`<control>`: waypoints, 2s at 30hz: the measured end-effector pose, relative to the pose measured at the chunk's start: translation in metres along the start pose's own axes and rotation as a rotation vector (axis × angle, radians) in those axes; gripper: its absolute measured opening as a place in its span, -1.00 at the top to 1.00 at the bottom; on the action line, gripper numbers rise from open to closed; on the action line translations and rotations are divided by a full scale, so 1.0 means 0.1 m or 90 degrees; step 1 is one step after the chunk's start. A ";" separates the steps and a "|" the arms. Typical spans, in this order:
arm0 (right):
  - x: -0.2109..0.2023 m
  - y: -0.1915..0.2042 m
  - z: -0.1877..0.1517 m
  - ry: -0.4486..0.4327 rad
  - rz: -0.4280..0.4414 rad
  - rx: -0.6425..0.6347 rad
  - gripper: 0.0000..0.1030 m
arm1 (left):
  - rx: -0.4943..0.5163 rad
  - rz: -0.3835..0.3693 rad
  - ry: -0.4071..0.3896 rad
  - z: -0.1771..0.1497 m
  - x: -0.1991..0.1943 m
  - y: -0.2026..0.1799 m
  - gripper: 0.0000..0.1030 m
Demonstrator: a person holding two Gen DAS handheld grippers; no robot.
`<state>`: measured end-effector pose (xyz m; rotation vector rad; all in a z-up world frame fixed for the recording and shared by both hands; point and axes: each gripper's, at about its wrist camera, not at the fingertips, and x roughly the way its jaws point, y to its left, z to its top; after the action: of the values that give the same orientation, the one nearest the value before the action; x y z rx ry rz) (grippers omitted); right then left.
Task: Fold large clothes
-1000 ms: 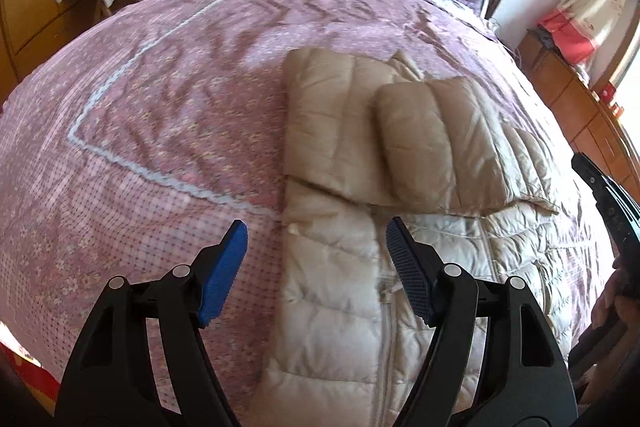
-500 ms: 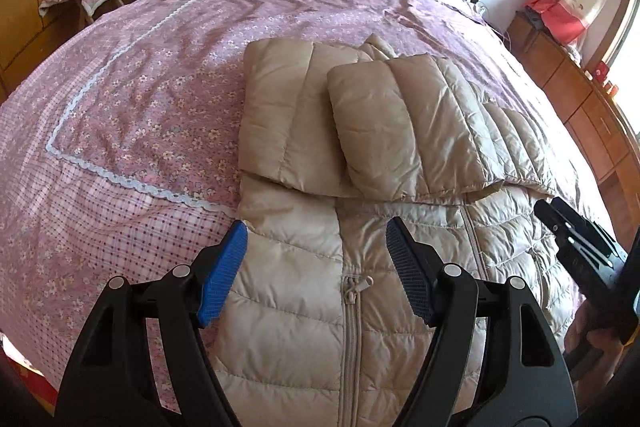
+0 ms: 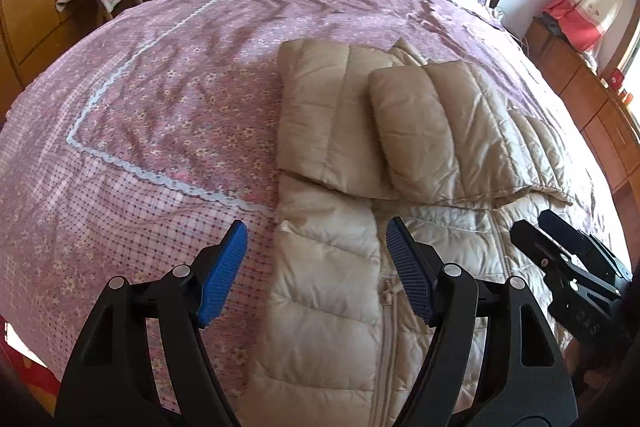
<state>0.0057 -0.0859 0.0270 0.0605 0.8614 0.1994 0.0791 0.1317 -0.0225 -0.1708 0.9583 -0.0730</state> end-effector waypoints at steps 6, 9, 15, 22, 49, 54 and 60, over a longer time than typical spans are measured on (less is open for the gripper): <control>0.19 0.26 0.13 0.010 0.031 0.003 -0.23 | -0.010 0.002 0.004 -0.02 0.05 0.08 -0.39; 0.30 0.31 0.20 0.017 0.035 0.017 -0.23 | -0.011 0.004 0.005 -0.03 0.06 0.10 -0.39; 0.47 0.36 0.28 0.023 0.030 0.034 -0.23 | -0.019 0.007 0.006 -0.04 0.10 0.16 -0.39; 0.56 0.39 0.31 0.019 0.030 0.040 0.16 | -0.024 0.008 0.008 -0.04 0.12 0.21 -0.39; -0.38 -0.57 0.32 -0.146 -0.094 0.086 0.94 | 0.042 -0.015 -0.007 0.08 0.06 -0.25 -0.39; -0.46 -0.98 0.22 -0.140 -0.136 0.124 0.94 | 0.070 -0.029 -0.010 0.11 0.04 -0.49 -0.39; -0.24 -1.44 -0.01 -0.076 -0.162 0.164 0.94 | 0.112 -0.039 -0.010 0.09 0.08 -0.77 -0.39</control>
<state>0.0116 -0.2318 0.0248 0.2004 0.7631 -0.1530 0.0920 0.0558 -0.0100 -0.0393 0.9257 -0.2114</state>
